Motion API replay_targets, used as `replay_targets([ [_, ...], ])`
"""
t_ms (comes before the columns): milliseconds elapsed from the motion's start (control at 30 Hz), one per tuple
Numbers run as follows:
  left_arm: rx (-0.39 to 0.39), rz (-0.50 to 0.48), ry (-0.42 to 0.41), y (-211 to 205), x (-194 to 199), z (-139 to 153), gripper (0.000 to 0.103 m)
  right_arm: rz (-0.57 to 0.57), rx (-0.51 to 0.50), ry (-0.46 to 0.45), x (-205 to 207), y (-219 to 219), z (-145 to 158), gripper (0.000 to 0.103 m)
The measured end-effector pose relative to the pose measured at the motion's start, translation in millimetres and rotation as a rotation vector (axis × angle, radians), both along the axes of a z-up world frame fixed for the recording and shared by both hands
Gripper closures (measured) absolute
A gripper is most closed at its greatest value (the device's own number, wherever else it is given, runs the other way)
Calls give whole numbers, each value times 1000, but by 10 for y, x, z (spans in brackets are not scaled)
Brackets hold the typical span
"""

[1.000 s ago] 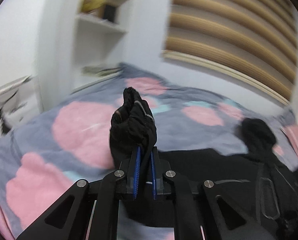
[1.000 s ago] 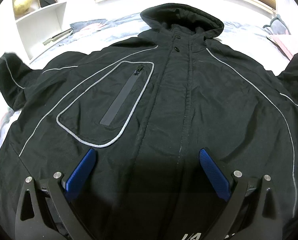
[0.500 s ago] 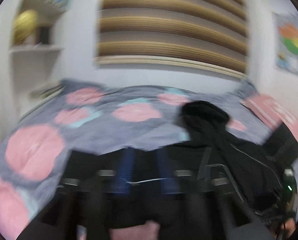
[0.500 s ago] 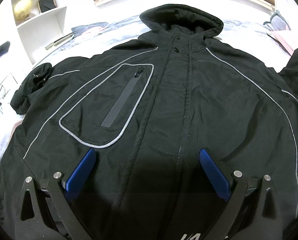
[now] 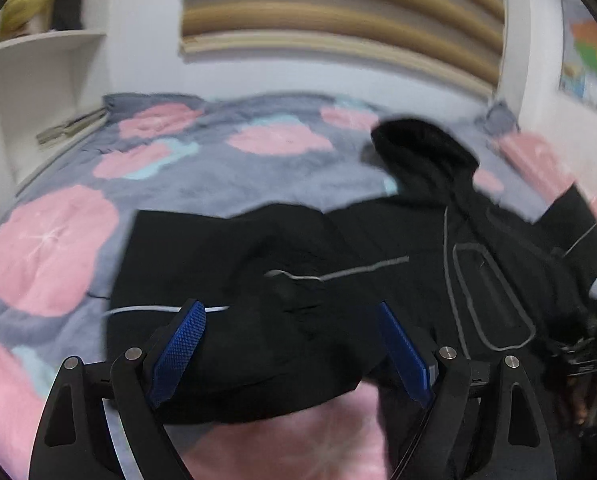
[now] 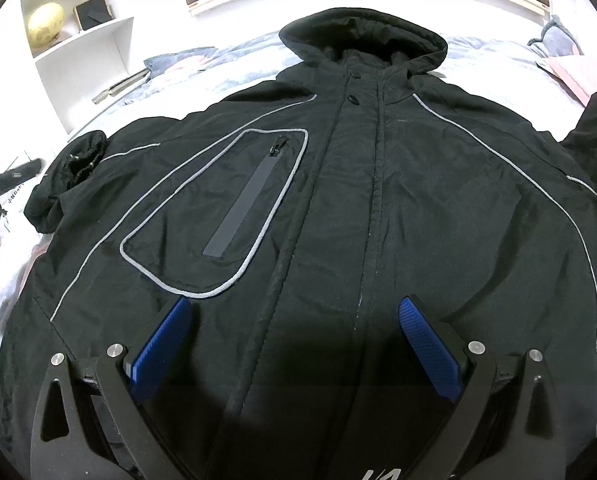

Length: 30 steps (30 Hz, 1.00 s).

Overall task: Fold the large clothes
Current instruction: 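Fold the held sleeve across the jacket body with the left gripper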

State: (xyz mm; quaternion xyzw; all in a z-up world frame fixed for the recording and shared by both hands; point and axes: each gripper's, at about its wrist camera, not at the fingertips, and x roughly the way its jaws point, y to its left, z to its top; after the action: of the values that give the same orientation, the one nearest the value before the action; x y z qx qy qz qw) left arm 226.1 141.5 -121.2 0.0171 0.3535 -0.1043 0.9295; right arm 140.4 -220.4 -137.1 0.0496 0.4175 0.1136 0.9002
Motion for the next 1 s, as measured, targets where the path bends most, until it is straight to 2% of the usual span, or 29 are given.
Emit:
replay_targets([
  [133, 140, 38, 142, -256, 414, -417, 17, 1, 6, -1, -2, -5, 4, 0],
  [200, 170, 76, 164, -243, 467, -460, 59, 1, 9, -2, -3, -10, 2, 0],
  [233, 141, 83, 179, -208, 489, -424, 62, 1, 11, -2, -4, -12, 1, 0],
  [267, 115, 91, 169, -166, 465, -368, 71, 1, 13, -3, -5, -13, 1, 0],
  [300, 94, 90, 150, -166, 417, -267, 74, 1, 15, -3, -7, -17, -1, 0],
  [400, 59, 13, 47, -405, 145, 174, 74, 2, 27, -6, -5, -30, -1, 0],
  [500, 22, -114, -42, -816, -138, 599, 74, 2, 34, -7, -4, -38, 1, 0],
  [567, -37, -207, -70, -1115, -253, 805, 74, 1, 38, -8, -7, -42, 3, 0],
  [633, -111, -296, -64, -1363, -307, 870, 74, -2, 45, -12, -14, -53, 7, 0],
  [733, -259, -418, -2, -1706, -256, 742, 73, -28, 77, -31, -49, -121, 33, 0],
  [800, -337, -463, 107, -1950, -97, 448, 72, -67, 109, -48, -88, -210, 50, 0],
  [867, -342, -452, 218, -2115, 130, 89, 72, -99, 141, -54, -104, -298, 57, 0],
  [933, -311, -436, 331, -2246, 291, -299, 70, -119, 166, -57, -119, -360, 60, 0],
  [1000, -339, -429, 413, -2278, 347, -565, 57, -121, 174, -55, -120, -372, 63, 0],
])
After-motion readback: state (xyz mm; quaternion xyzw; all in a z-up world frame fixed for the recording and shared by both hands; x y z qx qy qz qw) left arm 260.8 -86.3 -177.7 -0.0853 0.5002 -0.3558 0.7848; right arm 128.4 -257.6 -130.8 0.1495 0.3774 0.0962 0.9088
